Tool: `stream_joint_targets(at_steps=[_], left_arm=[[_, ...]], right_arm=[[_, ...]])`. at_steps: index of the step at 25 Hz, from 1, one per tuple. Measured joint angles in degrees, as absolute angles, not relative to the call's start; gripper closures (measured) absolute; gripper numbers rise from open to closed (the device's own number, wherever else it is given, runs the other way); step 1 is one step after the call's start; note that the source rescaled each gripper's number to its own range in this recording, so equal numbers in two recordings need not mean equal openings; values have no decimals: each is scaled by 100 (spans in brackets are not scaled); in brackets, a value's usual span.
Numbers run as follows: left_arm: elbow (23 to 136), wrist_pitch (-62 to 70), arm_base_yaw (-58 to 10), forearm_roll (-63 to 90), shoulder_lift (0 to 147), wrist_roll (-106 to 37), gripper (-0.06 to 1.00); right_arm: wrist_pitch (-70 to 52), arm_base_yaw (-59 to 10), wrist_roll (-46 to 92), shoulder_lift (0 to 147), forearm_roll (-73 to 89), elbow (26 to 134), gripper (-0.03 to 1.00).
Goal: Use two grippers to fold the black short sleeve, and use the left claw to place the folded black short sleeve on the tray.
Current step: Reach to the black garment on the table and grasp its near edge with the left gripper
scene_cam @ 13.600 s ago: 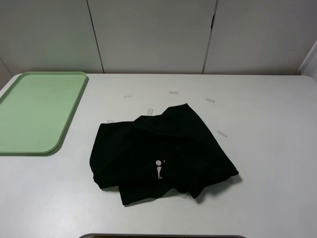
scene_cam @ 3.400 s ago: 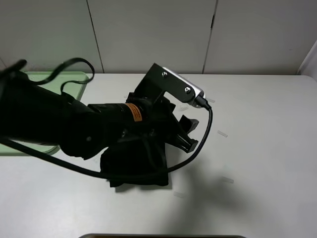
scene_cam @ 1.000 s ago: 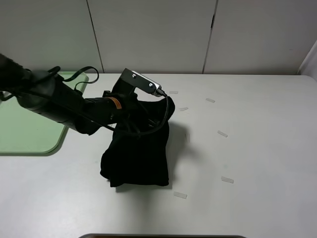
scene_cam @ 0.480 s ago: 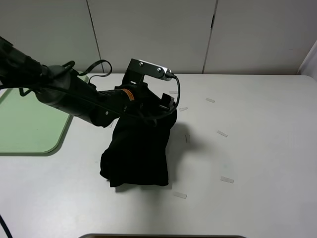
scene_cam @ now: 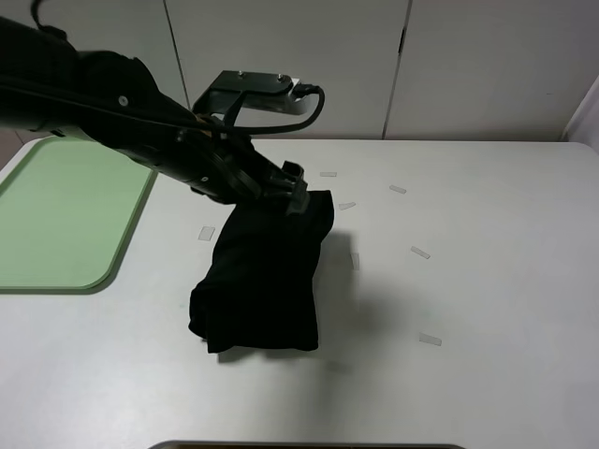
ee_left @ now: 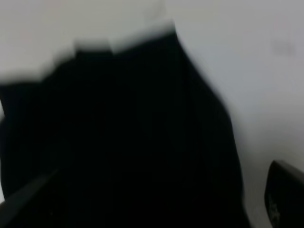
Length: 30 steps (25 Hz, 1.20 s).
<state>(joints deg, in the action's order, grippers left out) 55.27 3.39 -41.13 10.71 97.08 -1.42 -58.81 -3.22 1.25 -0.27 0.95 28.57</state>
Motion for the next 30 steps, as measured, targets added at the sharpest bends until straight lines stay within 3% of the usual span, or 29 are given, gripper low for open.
stream_joint_targets(at_steps=[4,10,19,30], left_arm=[[5527,2168,-4113,1216,9353,-142,11],[5300,3030,-4113,956,9335,-142,11],[5288,3512,-4113,-1669,8647,-947,11],[5288,3695,-4256,-1107,8618,-2752,11]], right_arm=[[-5881,-322,125,-27,95,2857,-2],[-5881,-322,125,-27,95,2857,-2],[-5881,-322,125,-27,95,2857,-2],[-5881,-322,125,-27,95,2857,-2]])
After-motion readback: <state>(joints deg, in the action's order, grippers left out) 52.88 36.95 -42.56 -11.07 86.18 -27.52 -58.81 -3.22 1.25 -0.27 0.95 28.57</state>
